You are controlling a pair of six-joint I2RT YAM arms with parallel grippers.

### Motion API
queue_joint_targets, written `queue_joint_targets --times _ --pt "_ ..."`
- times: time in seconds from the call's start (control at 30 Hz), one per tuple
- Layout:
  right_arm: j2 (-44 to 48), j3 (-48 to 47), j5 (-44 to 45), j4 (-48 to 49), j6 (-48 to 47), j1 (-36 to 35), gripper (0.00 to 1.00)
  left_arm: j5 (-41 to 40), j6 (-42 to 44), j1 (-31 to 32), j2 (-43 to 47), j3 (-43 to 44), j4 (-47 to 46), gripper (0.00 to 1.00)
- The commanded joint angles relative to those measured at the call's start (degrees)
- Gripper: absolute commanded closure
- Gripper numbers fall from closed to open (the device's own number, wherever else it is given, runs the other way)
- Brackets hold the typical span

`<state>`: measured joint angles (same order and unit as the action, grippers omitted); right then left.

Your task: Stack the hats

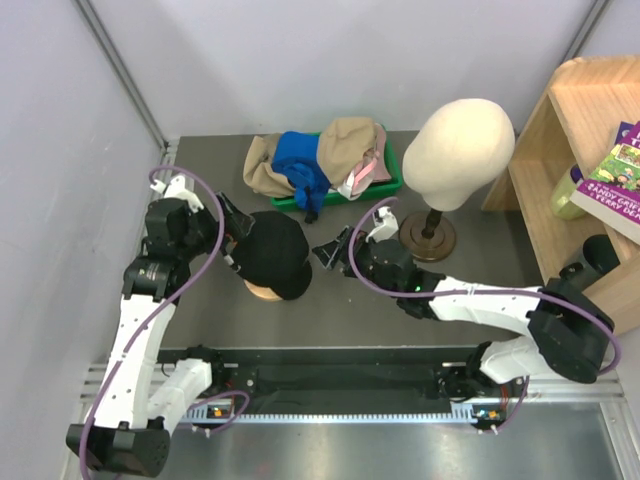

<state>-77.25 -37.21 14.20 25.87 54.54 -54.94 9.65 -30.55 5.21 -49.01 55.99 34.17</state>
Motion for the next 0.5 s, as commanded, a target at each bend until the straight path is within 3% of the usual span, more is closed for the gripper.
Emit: queue_joint_targets --times 0.0,0.27,0.47 --pt "3.3 -1.3 0.5 -1.6 -3.4 0.4 0.08 0.5 -0.3 -0.3 1.1 1.5 -5.3 0.01" --pt "12.8 -5.3 6.8 -17.3 -11.7 -0.1 0.07 -0.2 2.1 -0.3 -2.7 7.0 -10.5 0.01" --pt "20.5 -10.0 16.5 -31.0 -12.6 0.4 0.06 0.6 4.1 1.8 -14.8 12.8 -20.0 0.04"
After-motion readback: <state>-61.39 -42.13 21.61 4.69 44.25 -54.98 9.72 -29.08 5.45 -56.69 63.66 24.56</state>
